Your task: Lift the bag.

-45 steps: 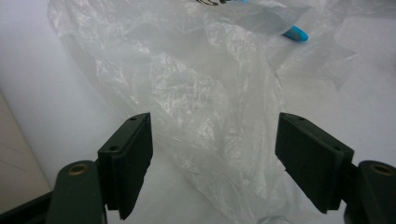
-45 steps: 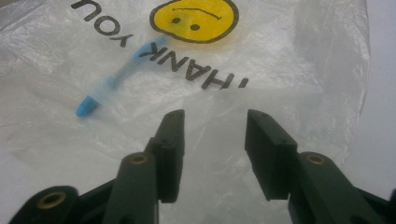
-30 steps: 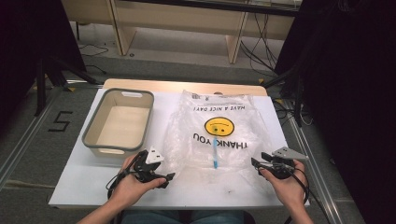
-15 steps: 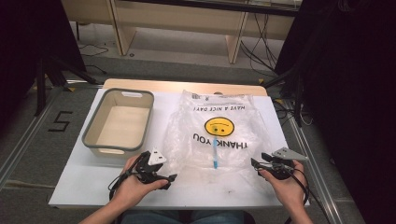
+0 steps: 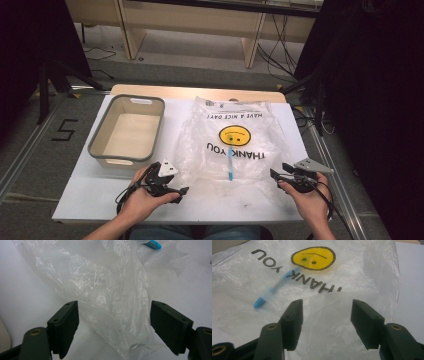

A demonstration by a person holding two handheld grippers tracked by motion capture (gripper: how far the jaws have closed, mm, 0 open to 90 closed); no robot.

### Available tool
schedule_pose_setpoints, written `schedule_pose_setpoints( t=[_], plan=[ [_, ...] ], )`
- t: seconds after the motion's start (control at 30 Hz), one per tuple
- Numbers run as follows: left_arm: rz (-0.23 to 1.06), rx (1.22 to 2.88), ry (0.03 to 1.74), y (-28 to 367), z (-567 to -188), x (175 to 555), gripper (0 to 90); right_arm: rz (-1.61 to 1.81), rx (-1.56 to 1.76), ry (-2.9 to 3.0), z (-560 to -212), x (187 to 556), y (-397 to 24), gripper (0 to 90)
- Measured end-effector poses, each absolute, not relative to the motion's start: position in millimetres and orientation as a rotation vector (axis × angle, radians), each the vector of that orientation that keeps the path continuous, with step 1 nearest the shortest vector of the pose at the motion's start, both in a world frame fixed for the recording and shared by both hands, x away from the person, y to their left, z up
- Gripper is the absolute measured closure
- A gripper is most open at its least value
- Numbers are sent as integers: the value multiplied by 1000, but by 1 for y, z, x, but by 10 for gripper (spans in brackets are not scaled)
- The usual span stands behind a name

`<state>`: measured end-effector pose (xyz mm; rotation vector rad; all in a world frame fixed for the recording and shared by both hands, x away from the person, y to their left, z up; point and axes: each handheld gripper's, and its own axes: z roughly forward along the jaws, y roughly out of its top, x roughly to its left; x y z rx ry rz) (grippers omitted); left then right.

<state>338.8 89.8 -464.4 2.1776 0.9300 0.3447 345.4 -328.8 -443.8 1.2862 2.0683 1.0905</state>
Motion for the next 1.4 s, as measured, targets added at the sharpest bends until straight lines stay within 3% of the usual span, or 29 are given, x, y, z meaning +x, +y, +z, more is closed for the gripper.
schedule_pose_setpoints(
  t=[0.73,1.03,1.4],
  plan=[
    [302,2228,1013,89,-470,337,277,1087,1321,2055,-448,340,-341,401],
    [283,2246,1036,88,-477,338,389,1077,1323,2049,-446,336,-342,392],
    [306,2317,1008,82,-481,342,617,1018,1306,2300,-454,321,-341,283]
  ],
)
